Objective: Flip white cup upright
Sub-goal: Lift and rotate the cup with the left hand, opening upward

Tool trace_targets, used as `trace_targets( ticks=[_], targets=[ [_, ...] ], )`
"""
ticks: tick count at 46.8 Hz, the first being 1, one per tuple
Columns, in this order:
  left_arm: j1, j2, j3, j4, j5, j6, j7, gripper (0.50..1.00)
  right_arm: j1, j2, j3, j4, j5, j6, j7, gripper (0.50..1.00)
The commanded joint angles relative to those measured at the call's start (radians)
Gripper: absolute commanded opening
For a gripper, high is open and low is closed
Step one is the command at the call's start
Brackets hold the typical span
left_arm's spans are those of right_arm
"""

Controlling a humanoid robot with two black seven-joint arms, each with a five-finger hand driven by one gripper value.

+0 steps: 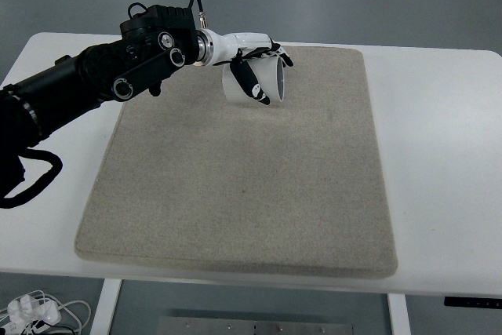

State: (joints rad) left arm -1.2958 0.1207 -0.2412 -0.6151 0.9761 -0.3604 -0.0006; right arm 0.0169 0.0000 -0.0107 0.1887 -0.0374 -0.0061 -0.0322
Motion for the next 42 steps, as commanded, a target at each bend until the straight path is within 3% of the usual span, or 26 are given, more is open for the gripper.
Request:
trace_targets(
  ticks=[1, 11, 21, 26, 36, 42],
  targets=[
    [-0.013, 0.005, -0.001, 0.017, -0.126, -0.009, -0.009, 0.523, 0.0, 0.0, 0.0, 0.0, -0.001, 0.0, 0.0, 0.952],
    [0.0, 0.027, -0.003, 0.101, -0.433, -0.083, -0.061, 0.523, 0.0, 0.0, 0.0, 0.0, -0.001, 0.0, 0.0, 0.952],
    [0.053, 0.037, -0.006, 0.178, -0.566, -0.167, -0.22, 0.523, 0.0, 0.0, 0.0, 0.0, 0.001, 0.0, 0.0, 0.952],
    [0.075, 0.039, -0.024, 0.204, -0.577, -0.172, -0.298, 0.523, 0.0, 0.0, 0.0, 0.0, -0.001, 0.0, 0.0, 0.952],
    [0.164, 0.039, -0.138, 0.206, -0.606, -0.196, -0.375, 0.521, 0.0, 0.0, 0.0, 0.0, 0.001, 0.0, 0.0, 0.952],
    [0.211, 0.037, -0.171, 0.204, -0.606, -0.199, -0.461, 0.521, 0.0, 0.0, 0.0, 0.0, -0.001, 0.0, 0.0, 0.952]
  ],
)
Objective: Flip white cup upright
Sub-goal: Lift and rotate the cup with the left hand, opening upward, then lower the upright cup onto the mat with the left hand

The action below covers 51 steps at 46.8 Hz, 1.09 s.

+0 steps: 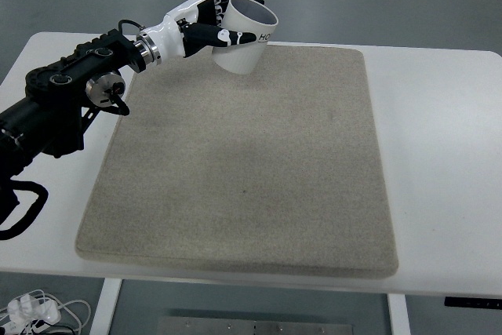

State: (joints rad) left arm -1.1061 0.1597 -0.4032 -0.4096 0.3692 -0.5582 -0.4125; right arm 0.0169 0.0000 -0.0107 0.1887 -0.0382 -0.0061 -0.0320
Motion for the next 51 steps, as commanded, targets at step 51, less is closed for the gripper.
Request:
trace_targets(
  ticks=[51],
  targets=[
    [0.2, -0.066, 0.029, 0.063, 0.047, 0.073, -0.198, 0.506, 0.0, 0.0, 0.0, 0.0, 0.0, 0.0, 0.0, 0.952]
  ],
)
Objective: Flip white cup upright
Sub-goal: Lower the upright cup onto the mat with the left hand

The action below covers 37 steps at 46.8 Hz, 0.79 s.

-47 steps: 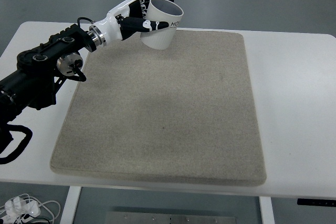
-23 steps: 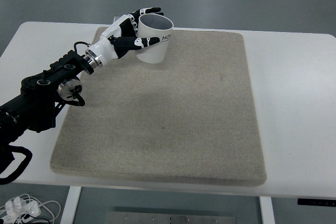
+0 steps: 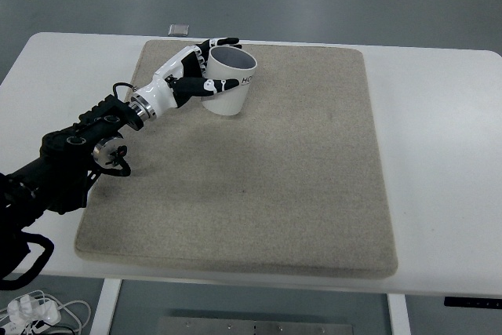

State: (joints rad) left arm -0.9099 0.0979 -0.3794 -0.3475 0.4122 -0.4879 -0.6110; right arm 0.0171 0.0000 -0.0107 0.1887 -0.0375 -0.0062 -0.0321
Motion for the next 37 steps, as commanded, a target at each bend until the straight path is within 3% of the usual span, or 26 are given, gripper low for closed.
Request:
trace_targets(
  ticks=[1, 8, 17, 20, 22, 37],
  targets=[
    [0.005, -0.006, 0.007, 0.001, 0.003, 0.005, 0.0, 0.506, 0.0, 0.0, 0.0, 0.0, -0.001, 0.0, 0.0, 0.952],
    [0.019, -0.007, 0.01, 0.001, 0.005, 0.022, 0.0, 0.531, 0.0, 0.0, 0.0, 0.0, -0.001, 0.0, 0.0, 0.952],
    [0.025, -0.009, 0.016, 0.001, 0.017, 0.046, 0.0, 0.632, 0.0, 0.0, 0.0, 0.0, -0.001, 0.0, 0.0, 0.952],
    [0.031, -0.01, 0.016, 0.001, 0.019, 0.057, 0.0, 0.722, 0.0, 0.0, 0.0, 0.0, -0.001, 0.0, 0.0, 0.952],
    [0.031, -0.012, 0.016, -0.002, 0.017, 0.063, 0.0, 0.756, 0.0, 0.0, 0.0, 0.0, -0.001, 0.0, 0.0, 0.952],
    [0.036, -0.018, 0.004, -0.013, 0.013, 0.077, 0.0, 0.872, 0.0, 0.0, 0.0, 0.0, -0.001, 0.0, 0.0, 0.952]
  ],
)
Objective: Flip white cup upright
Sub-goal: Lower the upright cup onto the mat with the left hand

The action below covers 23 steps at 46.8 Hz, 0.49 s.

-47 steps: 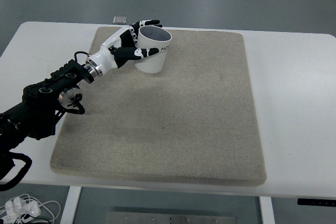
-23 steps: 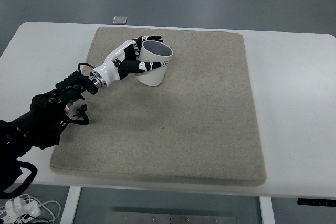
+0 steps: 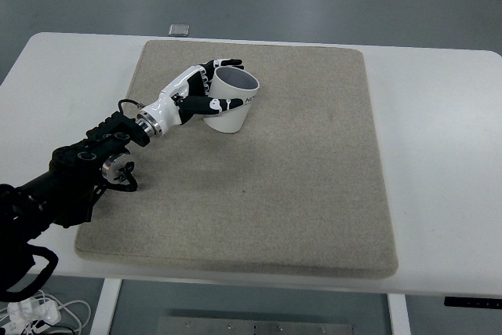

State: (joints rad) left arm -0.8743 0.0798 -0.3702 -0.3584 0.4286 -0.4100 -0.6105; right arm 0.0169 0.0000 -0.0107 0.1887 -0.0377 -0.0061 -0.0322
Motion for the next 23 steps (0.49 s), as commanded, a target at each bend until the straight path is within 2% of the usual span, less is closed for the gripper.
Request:
trace_targets(
  ticks=[1, 7, 9, 13, 19, 21, 23],
  targets=[
    [0.0, 0.0, -0.006, -0.002, -0.005, -0.001, 0.0, 0.883, 0.0, 0.0, 0.0, 0.0, 0.001, 0.0, 0.0, 0.952],
    [-0.003, 0.0, -0.01, -0.017, -0.008, -0.003, 0.0, 0.893, 0.0, 0.0, 0.0, 0.0, -0.001, 0.0, 0.0, 0.952],
    [-0.003, 0.0, -0.012, -0.028, -0.008, -0.003, 0.0, 0.923, 0.0, 0.0, 0.0, 0.0, -0.001, 0.0, 0.0, 0.952],
    [-0.003, 0.005, -0.013, -0.04, -0.01, -0.003, 0.0, 0.93, 0.0, 0.0, 0.0, 0.0, -0.001, 0.0, 0.0, 0.952],
    [-0.005, 0.006, -0.021, -0.044, -0.011, -0.003, 0.0, 0.964, 0.0, 0.0, 0.0, 0.0, -0.001, 0.0, 0.0, 0.952],
    [-0.005, 0.008, -0.029, -0.044, -0.011, -0.004, 0.0, 0.992, 0.0, 0.0, 0.0, 0.0, -0.001, 0.0, 0.0, 0.952],
    [-0.005, 0.008, -0.036, -0.045, -0.011, -0.004, 0.0, 0.994, 0.0, 0.0, 0.0, 0.0, -0.001, 0.0, 0.0, 0.952]
  ],
)
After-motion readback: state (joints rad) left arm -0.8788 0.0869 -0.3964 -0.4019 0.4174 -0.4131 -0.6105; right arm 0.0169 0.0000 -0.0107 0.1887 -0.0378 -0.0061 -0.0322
